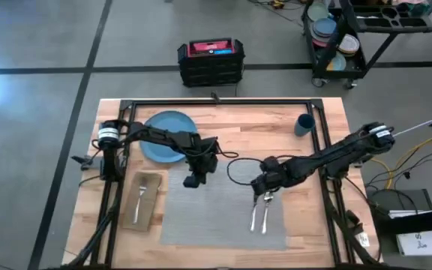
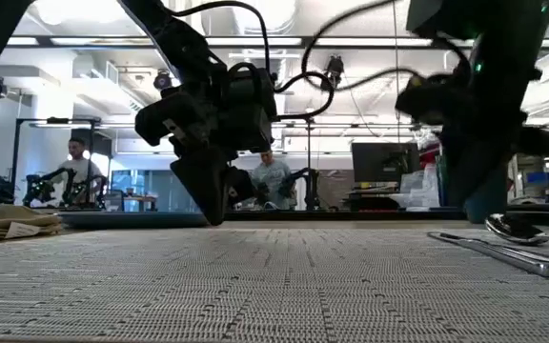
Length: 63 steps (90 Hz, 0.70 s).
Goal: Set table place
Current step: Adjust the utensils on the gray table mat
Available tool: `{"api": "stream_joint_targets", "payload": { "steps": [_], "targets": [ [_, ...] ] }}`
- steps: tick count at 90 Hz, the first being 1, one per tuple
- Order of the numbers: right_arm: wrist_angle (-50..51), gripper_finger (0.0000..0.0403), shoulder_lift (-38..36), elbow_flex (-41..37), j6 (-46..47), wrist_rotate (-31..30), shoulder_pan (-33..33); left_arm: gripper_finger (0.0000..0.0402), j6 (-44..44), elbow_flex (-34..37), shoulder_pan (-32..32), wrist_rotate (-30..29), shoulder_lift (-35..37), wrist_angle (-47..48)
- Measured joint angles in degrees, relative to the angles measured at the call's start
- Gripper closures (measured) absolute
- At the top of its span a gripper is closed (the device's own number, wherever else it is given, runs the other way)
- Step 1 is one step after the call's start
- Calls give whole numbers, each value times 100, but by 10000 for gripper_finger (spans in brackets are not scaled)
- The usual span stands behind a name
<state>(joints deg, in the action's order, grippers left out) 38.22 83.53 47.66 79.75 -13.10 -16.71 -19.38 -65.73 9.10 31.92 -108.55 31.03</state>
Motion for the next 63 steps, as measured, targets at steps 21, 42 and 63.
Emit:
{"api": "stream_joint_targets", "payload": {
  "steps": [21,42,63],
  "targets": [
    [7,403,-36,45,567,249,-590,401,0,1,0,0,0,-37],
    [-97,403,236,50,1052,403,-938,401,0,4,0,0,0,-103],
    [-281,403,486,50,1073,413,-955,401,1,20,0,0,0,-105]
  ]
}}
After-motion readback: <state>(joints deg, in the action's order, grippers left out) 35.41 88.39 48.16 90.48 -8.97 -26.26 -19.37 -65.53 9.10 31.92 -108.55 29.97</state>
